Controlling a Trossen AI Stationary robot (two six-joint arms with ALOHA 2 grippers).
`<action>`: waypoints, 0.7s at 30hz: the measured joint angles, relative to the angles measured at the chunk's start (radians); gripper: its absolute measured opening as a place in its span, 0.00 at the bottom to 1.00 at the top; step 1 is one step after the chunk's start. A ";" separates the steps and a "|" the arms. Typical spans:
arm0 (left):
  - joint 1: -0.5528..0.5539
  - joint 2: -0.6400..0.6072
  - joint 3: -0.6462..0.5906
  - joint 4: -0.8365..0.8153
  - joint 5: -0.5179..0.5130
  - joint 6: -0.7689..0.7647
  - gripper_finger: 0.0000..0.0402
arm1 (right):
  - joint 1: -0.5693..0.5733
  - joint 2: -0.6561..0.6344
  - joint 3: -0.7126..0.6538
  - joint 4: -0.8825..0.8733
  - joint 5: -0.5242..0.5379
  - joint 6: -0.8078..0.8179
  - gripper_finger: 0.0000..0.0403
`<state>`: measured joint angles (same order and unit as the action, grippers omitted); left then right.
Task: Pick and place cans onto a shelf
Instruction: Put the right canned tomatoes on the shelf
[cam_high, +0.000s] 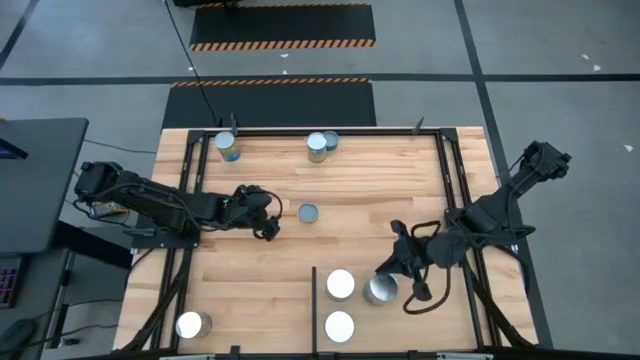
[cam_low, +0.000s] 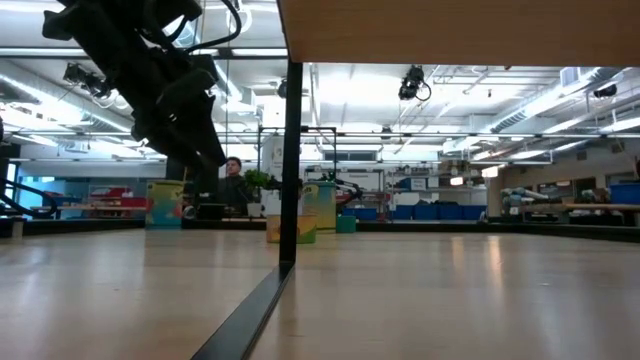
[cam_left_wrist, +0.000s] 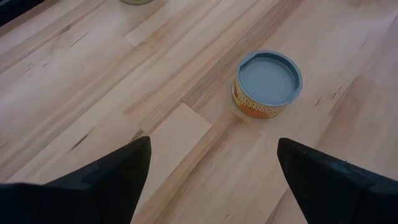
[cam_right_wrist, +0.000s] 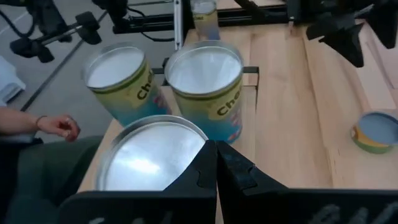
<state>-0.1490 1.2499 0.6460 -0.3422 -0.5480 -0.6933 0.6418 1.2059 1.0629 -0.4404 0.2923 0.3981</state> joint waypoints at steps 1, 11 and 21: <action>0.000 0.000 0.000 0.002 0.000 0.000 0.89 | 0.000 0.007 0.000 0.000 0.004 0.001 0.01; 0.000 0.000 0.000 0.008 0.000 0.000 0.89 | 0.000 0.037 0.000 0.005 0.034 -0.002 0.02; 0.000 0.000 0.000 0.032 0.000 0.000 0.89 | 0.000 -0.007 0.000 0.014 0.047 -0.039 0.22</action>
<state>-0.1490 1.2499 0.6460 -0.3104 -0.5480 -0.6933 0.6415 1.1985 1.0626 -0.4263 0.3397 0.3592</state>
